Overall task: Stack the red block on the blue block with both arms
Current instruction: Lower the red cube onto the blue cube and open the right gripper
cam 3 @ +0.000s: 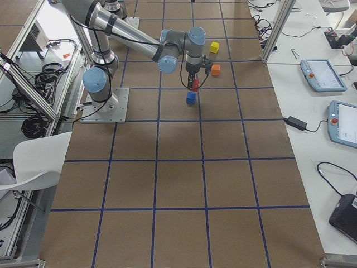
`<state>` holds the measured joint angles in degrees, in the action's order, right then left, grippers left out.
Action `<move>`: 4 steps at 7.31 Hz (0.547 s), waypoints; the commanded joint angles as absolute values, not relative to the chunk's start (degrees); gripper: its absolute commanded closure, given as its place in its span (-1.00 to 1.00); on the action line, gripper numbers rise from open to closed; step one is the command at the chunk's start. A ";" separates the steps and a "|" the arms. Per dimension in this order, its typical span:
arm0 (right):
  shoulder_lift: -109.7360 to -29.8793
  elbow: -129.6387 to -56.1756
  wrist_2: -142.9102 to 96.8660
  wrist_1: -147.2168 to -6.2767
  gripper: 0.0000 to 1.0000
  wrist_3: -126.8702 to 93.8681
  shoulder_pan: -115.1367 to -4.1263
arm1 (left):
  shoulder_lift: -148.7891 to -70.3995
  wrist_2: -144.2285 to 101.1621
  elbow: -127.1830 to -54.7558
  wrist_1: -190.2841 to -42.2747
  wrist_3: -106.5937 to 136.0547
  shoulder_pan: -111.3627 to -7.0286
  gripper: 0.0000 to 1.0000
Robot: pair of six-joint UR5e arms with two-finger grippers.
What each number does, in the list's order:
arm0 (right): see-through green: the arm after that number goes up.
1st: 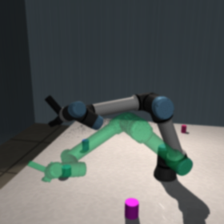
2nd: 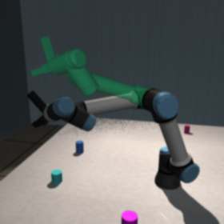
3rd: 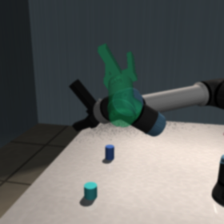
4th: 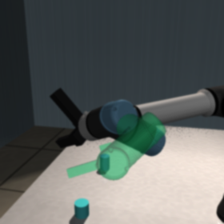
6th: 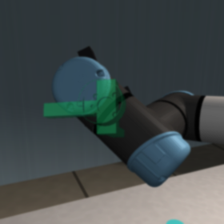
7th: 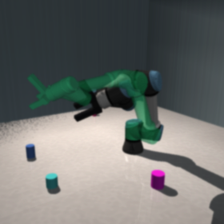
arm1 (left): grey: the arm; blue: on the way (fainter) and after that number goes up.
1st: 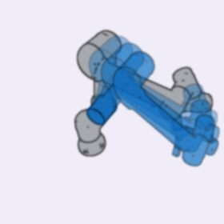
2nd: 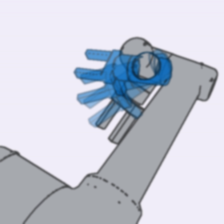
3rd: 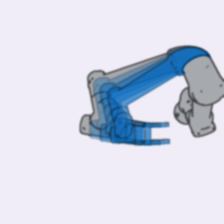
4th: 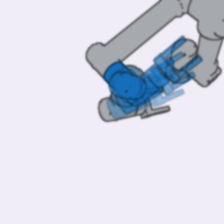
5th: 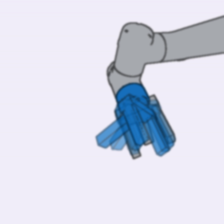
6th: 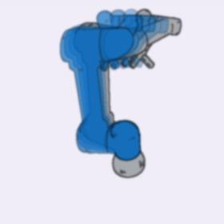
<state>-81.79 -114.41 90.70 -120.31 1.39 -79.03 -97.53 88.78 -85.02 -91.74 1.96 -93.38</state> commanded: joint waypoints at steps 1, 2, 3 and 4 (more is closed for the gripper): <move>-80.60 -115.75 90.79 -123.13 0.72 0.10 -78.84 | -97.56 88.77 -84.99 -91.67 1.93 -93.43 -1.00; -80.51 -116.71 90.62 -123.13 0.78 -2.00 -78.58 | -97.65 88.77 -84.90 -91.67 1.93 -93.43 -1.00; -80.86 -116.89 90.70 -122.87 0.79 -3.76 -78.66 | -97.73 88.77 -84.82 -91.67 1.93 -93.43 -1.00; -80.69 -116.98 90.79 -122.96 0.79 -3.78 -78.66 | -97.65 88.77 -84.81 -91.67 1.93 -93.43 -1.00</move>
